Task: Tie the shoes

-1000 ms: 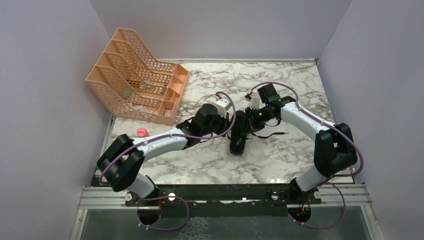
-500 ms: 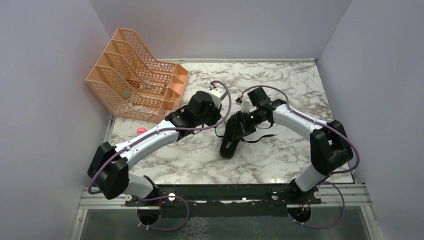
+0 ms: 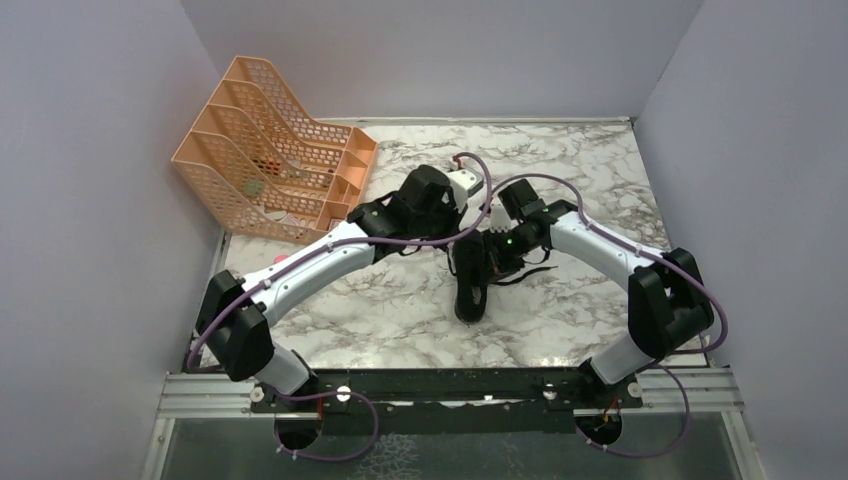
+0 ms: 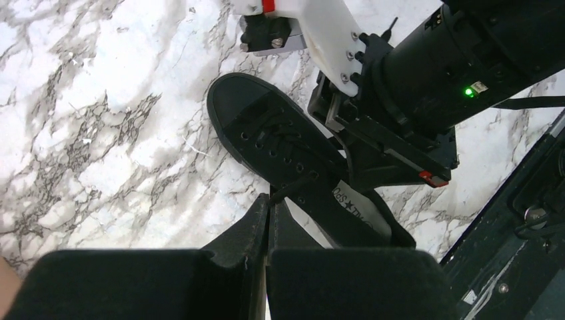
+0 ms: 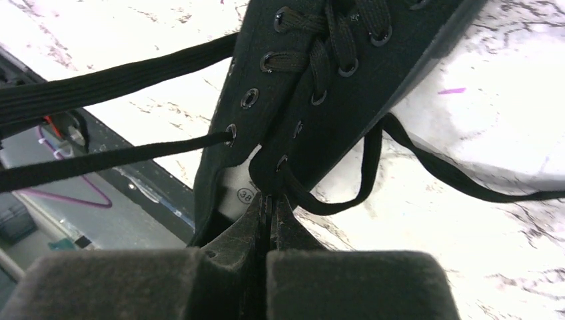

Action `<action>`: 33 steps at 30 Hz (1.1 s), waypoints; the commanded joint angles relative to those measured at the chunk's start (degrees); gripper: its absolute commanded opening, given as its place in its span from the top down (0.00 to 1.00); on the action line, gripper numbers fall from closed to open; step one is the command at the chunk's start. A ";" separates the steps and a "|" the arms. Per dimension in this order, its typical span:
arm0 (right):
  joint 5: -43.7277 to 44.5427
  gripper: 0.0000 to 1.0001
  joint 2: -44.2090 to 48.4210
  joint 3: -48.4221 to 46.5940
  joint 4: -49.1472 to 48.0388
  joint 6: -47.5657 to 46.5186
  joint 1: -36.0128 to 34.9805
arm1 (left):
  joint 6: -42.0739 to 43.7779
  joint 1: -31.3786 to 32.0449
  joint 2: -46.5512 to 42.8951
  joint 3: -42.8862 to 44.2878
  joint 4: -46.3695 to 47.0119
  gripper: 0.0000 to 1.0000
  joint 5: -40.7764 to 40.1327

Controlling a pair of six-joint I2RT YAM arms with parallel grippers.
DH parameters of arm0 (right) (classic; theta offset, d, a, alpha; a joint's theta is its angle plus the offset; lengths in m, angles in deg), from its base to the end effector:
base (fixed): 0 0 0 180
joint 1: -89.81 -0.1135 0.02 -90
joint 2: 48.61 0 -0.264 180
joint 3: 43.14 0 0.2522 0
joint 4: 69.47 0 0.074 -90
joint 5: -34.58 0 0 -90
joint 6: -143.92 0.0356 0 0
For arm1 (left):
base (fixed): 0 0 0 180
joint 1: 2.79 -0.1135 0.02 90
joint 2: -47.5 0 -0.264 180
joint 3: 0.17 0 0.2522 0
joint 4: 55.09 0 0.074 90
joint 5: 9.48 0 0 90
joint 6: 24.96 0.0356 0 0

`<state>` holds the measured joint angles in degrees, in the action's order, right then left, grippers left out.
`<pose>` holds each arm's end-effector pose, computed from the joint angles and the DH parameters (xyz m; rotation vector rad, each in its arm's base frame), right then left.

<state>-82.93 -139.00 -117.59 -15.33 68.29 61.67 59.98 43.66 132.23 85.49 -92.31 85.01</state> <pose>0.2570 0.1561 0.2090 -0.4674 2.8401 0.8391 0.2296 -0.2456 0.3157 0.8422 2.1023 -0.5781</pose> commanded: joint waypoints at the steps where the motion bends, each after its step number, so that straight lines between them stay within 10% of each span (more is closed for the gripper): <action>1: 7.57 0.99 2.92 -1.47 4.25 -1.23 -0.03 | 4.39 0.47 1.86 7.46 -6.25 1.00 0.42; 7: 11.71 0.99 0.54 -4.73 4.99 -1.28 0.10 | 2.23 0.33 5.56 16.45 -15.03 1.00 5.68; 18: -7.59 0.98 -2.41 -2.18 -1.13 0.57 -0.07 | -3.10 -4.20 8.93 18.39 -19.10 1.00 9.14; 25: -3.15 0.47 1.75 -4.51 4.47 -1.91 1.87 | -2.49 -8.97 3.41 4.61 -11.58 1.00 10.07; 33: 7.85 0.43 10.40 0.66 -7.71 -21.43 3.34 | -6.48 -12.25 -3.61 -4.74 -2.96 1.00 16.92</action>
<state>-79.39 -134.09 -120.00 -15.20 60.42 65.17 55.52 32.21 133.27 82.56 -102.47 98.93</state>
